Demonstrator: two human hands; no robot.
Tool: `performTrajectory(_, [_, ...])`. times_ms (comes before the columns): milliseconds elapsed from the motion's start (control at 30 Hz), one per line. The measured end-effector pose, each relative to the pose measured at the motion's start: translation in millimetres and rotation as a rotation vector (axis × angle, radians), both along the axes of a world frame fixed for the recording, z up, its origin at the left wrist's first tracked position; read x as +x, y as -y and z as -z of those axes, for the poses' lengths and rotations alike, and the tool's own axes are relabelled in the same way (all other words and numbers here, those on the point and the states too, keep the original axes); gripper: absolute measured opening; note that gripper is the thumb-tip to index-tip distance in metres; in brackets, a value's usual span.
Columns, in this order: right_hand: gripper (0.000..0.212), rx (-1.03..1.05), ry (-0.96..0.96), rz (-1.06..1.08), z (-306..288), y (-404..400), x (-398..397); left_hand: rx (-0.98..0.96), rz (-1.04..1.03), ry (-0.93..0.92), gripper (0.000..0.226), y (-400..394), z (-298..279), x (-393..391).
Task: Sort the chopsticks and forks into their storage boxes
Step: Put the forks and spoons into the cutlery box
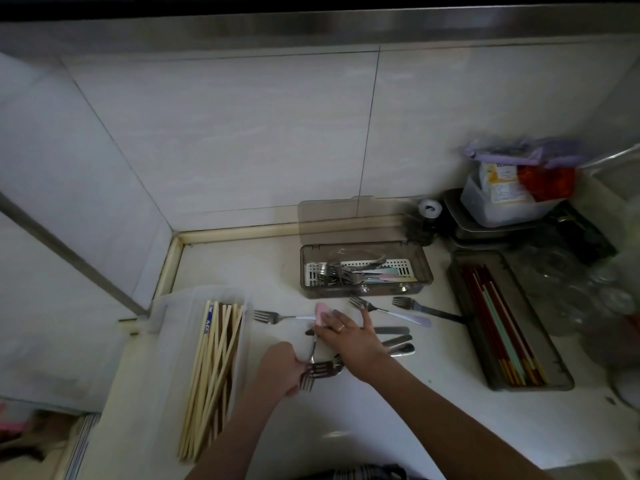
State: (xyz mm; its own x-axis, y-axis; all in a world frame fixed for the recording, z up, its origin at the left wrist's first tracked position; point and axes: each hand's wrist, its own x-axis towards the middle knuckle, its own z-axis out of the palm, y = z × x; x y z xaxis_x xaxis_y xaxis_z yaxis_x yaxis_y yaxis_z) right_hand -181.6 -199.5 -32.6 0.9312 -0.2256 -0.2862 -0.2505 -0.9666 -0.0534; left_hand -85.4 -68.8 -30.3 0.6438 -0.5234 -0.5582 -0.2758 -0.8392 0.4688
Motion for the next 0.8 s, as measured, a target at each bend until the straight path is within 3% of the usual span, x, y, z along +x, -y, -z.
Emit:
performTrajectory(133, [0.075,-0.093,-0.02,-0.008,-4.4,-7.9,11.7,0.001,-0.1,-0.169,0.013,-3.5,-4.1,-4.7])
performTrajectory(200, [0.063,-0.103,-0.019,-0.016,-5.0,-8.8,13.2,-0.015,-0.103,-0.225,0.007,-2.5,-5.3,-6.3])
performTrajectory(367, [0.037,-0.074,0.035,0.019,1.9,-1.3,6.0,-0.032,-0.069,-0.348,0.014,-1.0,-8.0,-13.9])
performTrajectory(600, [0.043,-0.085,0.039,-0.07,9.0,6.1,-1.0,-0.102,-0.076,-0.434,0.017,-8.7,7.0,-5.6])
performTrajectory(700, [0.042,-0.04,0.013,-0.068,8.8,10.6,-2.8,-0.25,-0.214,-0.401,0.015,-8.7,12.0,1.5])
performTrajectory(800, [0.042,0.023,0.032,-0.023,8.0,10.9,-3.2,-0.373,-0.251,-0.183,0.014,-5.6,8.6,8.4])
